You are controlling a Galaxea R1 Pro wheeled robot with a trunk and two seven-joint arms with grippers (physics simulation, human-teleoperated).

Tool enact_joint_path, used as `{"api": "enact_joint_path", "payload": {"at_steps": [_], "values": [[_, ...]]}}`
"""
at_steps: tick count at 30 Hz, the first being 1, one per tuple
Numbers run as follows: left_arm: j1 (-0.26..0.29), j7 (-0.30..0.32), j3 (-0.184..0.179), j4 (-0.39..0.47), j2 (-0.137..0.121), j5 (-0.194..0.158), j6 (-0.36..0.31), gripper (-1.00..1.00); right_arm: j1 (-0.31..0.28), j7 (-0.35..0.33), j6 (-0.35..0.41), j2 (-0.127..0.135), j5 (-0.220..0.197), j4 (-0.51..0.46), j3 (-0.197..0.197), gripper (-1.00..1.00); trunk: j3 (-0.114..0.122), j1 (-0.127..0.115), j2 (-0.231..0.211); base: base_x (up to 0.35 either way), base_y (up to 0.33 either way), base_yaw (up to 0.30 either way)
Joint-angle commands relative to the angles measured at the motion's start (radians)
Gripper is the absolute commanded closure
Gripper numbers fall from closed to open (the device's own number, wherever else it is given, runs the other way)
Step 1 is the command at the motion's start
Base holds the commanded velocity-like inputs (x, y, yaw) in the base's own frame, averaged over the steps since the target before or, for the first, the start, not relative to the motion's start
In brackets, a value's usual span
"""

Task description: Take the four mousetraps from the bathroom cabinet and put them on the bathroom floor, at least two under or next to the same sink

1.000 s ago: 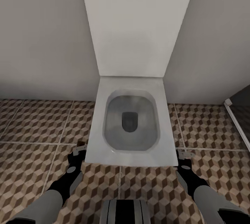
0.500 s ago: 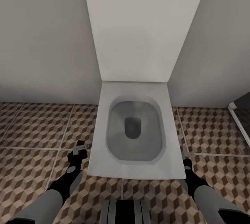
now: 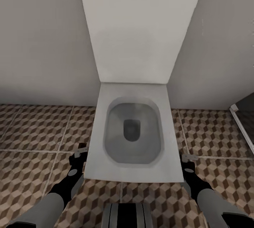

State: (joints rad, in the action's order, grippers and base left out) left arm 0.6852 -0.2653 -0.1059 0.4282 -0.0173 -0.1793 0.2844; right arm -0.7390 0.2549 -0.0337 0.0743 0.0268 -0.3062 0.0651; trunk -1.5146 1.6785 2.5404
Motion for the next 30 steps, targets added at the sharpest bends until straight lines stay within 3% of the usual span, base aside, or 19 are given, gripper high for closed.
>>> {"api": "enact_joint_path", "payload": {"at_steps": [1,17,30], "values": [[0.0,-0.006,-0.009,0.0,-0.001,-0.009,0.004,1.0,0.0,-0.002,-0.005,-0.001,-0.001,0.001,0.006,1.0,-0.001,0.0,0.0,0.0,-0.234,0.0],[0.0,-0.007,-0.009,0.001,-0.003,-0.009,0.004,1.0,0.0,-0.002,-0.005,-0.002,0.001,0.001,0.005,1.0,-0.001,0.0,0.0,0.014,-0.044,0.0],[0.0,-0.007,-0.007,0.001,-0.003,-0.009,0.004,1.0,0.0,-0.002,-0.005,-0.002,0.002,0.001,0.002,1.0,-0.001,0.0,0.0,0.249,0.041,0.0]]}}
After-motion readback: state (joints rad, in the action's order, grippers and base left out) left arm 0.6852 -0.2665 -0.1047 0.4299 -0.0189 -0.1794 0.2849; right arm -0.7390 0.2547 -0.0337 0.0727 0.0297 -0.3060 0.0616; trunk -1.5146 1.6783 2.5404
